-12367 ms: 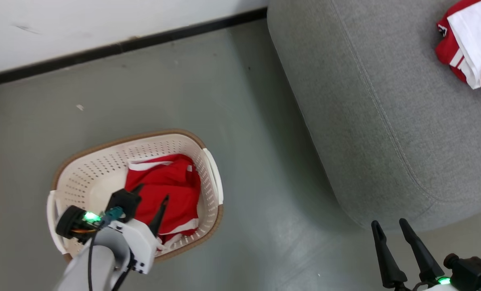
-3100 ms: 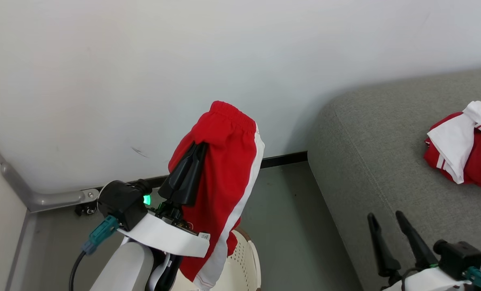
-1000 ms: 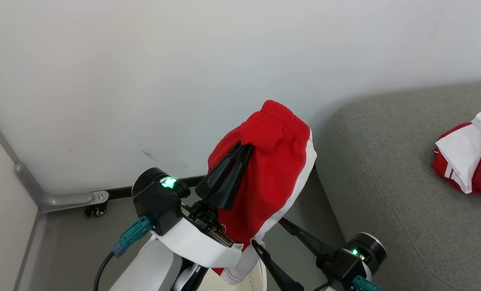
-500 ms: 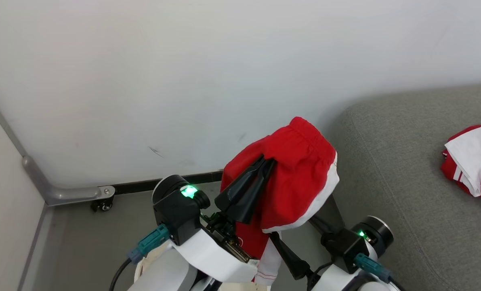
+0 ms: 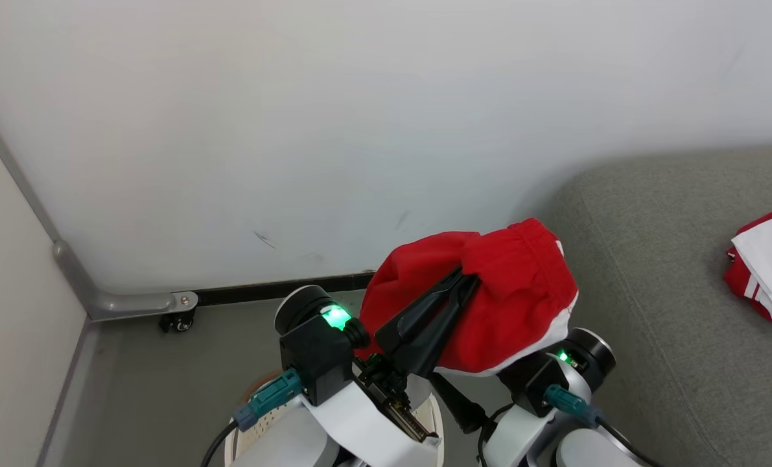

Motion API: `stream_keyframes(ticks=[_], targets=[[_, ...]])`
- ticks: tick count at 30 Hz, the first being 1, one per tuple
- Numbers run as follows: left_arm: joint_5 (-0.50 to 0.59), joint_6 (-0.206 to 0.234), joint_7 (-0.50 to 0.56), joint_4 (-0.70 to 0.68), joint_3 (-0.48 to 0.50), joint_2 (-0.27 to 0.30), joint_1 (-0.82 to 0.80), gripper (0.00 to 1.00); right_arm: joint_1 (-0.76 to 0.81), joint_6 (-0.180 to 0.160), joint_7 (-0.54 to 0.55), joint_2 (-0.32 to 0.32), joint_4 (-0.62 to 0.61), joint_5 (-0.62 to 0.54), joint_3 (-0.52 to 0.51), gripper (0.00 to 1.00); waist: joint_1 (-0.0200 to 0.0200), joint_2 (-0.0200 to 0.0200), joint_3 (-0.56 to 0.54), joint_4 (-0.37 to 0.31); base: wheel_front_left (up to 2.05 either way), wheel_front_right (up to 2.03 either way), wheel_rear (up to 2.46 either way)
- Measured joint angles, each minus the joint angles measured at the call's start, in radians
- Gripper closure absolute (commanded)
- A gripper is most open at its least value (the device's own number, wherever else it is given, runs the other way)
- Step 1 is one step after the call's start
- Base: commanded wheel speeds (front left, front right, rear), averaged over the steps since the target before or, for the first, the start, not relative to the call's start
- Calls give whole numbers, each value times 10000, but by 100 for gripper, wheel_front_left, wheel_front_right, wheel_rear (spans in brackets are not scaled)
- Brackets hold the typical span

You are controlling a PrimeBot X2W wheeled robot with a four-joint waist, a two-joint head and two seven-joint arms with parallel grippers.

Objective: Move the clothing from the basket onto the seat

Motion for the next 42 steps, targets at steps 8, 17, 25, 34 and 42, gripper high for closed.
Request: stream_keyframes(ticks=[8, 17, 25, 34, 42], targets=[[-19, 0, 0, 128, -318, 2, -3, 100, -460, 0, 0, 4, 384, 2, -190, 0, 0, 0, -25, 162, 0, 0, 0], [-86, 2, 0, 198, -405, 4, -13, 100, -616, 0, 0, 23, 401, 652, -842, 100, 0, 0, -35, 330, 0, 0, 0], [-205, 148, 0, 309, -286, 4, -59, 100, -614, 0, 0, 31, 479, 1049, -1254, 100, 0, 0, -25, 368, 0, 0, 0], [-203, 374, 0, 650, 105, 0, -58, 100, -566, 0, 0, 36, 320, 2614, -2182, 100, 0, 0, 21, 274, 0, 0, 0], [-199, 546, 0, 1041, 295, -2, -49, 100, -558, -2, 0, 38, 320, 3375, -2090, 100, 0, 0, 48, 180, 0, 0, 0]])
